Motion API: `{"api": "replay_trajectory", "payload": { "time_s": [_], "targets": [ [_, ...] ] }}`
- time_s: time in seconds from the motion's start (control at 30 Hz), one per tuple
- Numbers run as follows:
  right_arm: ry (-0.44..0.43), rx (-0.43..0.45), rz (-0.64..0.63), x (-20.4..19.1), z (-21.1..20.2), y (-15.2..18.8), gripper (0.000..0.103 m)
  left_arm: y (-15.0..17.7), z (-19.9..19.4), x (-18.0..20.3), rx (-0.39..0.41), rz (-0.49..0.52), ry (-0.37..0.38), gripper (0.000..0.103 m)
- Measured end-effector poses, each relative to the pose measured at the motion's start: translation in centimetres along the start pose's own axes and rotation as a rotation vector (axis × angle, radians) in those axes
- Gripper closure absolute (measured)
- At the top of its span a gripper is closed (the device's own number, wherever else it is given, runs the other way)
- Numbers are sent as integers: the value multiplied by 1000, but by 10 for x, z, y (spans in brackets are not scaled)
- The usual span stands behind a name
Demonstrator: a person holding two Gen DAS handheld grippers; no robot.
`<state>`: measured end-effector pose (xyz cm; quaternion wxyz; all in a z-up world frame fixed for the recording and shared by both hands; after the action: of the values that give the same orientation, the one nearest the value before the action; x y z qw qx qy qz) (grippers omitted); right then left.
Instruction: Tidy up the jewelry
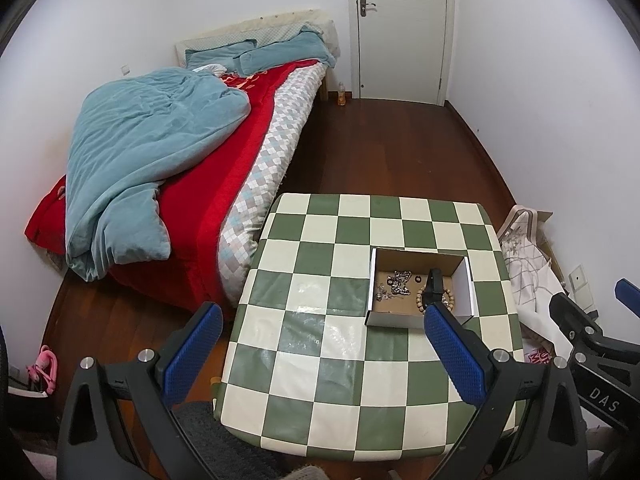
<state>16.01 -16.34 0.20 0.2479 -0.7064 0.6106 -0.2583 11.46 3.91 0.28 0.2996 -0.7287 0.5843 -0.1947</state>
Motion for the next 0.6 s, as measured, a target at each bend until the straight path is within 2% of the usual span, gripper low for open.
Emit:
{"api": "replay_trajectory", "payload": {
  "time_s": [0.6],
  "targets": [
    [1,3,7,7,0,-2,0,0,-5,1,20,6,6,0]
  ]
}}
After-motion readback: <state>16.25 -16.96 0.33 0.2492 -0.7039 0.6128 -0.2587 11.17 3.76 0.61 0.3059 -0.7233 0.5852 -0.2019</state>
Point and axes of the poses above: each gripper's, at about its wrist camera, not at the fingertips, and z roughly the way its jaws point, x to its right, y to its underside, the point moved 6 cm from there along z, roughly the way its jaws point, and after that the axes turned 3 degrees about x, right-handed, at the moved point
